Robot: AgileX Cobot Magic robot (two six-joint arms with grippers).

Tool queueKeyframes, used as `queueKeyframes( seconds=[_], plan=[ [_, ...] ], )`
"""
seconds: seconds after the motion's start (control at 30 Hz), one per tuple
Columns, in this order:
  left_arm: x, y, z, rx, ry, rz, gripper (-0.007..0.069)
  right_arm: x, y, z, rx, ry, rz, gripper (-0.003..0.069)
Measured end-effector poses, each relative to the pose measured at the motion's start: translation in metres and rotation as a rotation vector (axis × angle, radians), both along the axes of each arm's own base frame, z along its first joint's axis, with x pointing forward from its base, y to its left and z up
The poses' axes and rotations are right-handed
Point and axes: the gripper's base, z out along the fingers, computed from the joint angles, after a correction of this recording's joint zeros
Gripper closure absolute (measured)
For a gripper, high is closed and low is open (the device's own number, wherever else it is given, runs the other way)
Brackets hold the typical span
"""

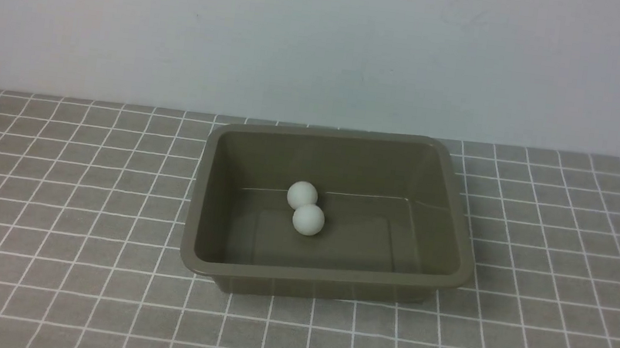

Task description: Put the table tennis balls into the box on the grey coffee tablecloth.

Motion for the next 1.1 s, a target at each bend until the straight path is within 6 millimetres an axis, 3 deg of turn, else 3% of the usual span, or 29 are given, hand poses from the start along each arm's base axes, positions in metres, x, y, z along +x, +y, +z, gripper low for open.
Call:
queueKeyframes(
  seconds=[0.13,0.33,0.9,1.1],
  plan=[
    [0.000,0.000,0.000,-0.002,0.001,-0.001,0.0629,0.004,0.001,-0.023,-0.014,0.040,-0.001,0.0672],
    [0.000,0.000,0.000,-0.001,0.001,-0.002,0.0629,0.014,0.005,-0.042,-0.032,0.127,0.004,0.0672],
    [0.000,0.000,0.000,-0.001,0.001,-0.002,0.0629,0.015,0.005,-0.038,-0.019,0.075,-0.001,0.0672],
    [0.000,0.000,0.000,-0.001,0.002,-0.002,0.0629,0.015,0.003,-0.049,-0.100,0.109,-0.049,0.0672]
  ],
)
